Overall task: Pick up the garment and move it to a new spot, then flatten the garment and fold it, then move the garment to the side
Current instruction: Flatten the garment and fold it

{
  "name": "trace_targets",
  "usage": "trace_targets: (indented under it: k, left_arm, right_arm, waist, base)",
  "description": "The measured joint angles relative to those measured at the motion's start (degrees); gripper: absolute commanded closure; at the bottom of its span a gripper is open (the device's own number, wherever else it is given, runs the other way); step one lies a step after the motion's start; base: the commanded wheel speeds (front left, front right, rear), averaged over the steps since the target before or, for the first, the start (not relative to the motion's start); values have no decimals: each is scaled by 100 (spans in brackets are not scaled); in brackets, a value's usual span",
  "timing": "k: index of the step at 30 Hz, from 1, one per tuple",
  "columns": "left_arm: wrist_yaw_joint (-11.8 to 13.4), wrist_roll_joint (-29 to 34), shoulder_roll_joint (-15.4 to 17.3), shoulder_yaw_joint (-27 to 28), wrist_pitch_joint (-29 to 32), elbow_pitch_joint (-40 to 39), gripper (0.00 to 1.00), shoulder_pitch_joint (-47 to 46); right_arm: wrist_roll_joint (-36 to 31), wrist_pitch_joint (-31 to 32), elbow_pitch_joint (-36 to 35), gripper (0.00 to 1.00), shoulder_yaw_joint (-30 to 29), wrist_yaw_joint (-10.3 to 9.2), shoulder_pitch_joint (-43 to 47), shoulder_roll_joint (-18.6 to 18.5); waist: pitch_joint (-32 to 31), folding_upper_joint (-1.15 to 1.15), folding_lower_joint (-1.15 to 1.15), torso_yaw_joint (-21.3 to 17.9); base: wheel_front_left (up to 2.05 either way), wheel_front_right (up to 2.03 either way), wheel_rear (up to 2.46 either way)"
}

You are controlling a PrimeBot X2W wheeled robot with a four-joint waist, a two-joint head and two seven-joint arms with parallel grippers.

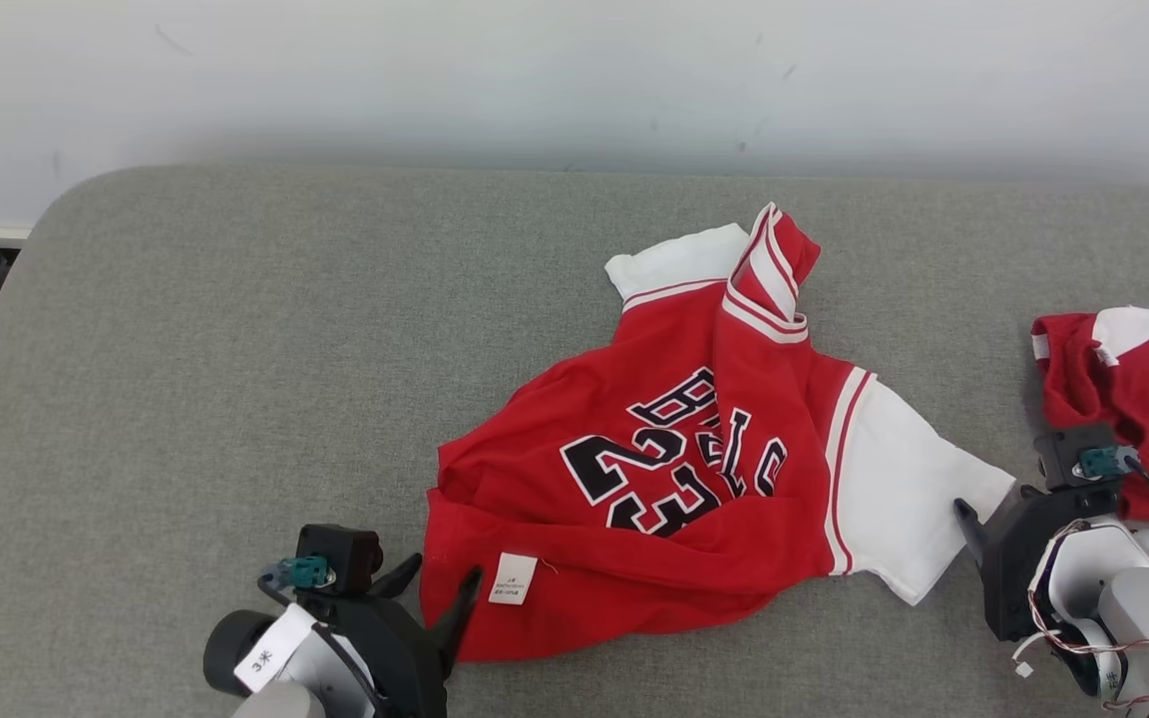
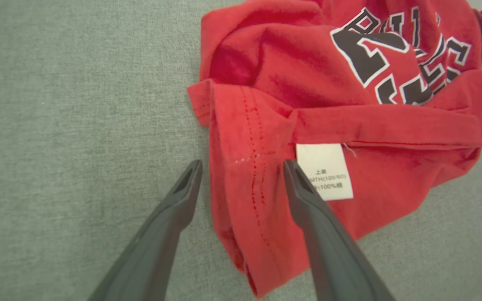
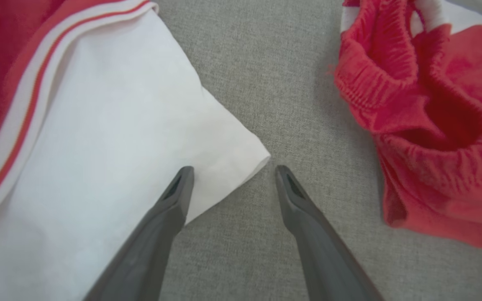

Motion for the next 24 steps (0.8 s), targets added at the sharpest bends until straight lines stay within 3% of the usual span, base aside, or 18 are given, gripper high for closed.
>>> trace_targets:
  k: [13, 14, 16, 17, 18, 24]
  left_arm:
    - [-9, -7, -80, -74, 191, -19, 0, -62]
    - [-3, 7, -75, -82, 186, -22, 0, -96]
    - [5, 111, -38, -101, 93, -70, 61, -178]
    - [48, 110, -46, -63, 22, -98, 94, -219]
    - [56, 120, -43, -65, -10, -125, 100, -264]
    - [64, 181, -55, -141, -15, -82, 100, -338]
  right_arm:
    - [-58, 391, 370, 0, 57, -86, -377, 29]
    - [-58, 394, 401, 9, 59, -86, -389, 40]
    - [-58, 397, 427, 100, 74, -85, -398, 62]
    - [-58, 421, 432, 100, 91, -80, -413, 67]
    - [-58, 437, 437, 100, 109, -69, -441, 90]
    - [-58, 435, 493, 100, 130, -24, -476, 133]
  waist:
    - [92, 0, 0, 76]
    - [99, 0, 0, 83]
    - [110, 0, 0, 97]
    - [115, 0, 0, 105]
    - [120, 0, 0, 112]
    - [109, 0, 0, 141]
  base:
    - [0, 0, 0]
    - [0, 0, 0]
    - [0, 0, 0]
    - [0, 0, 0]
    - [0, 0, 0]
    - [0, 0, 0]
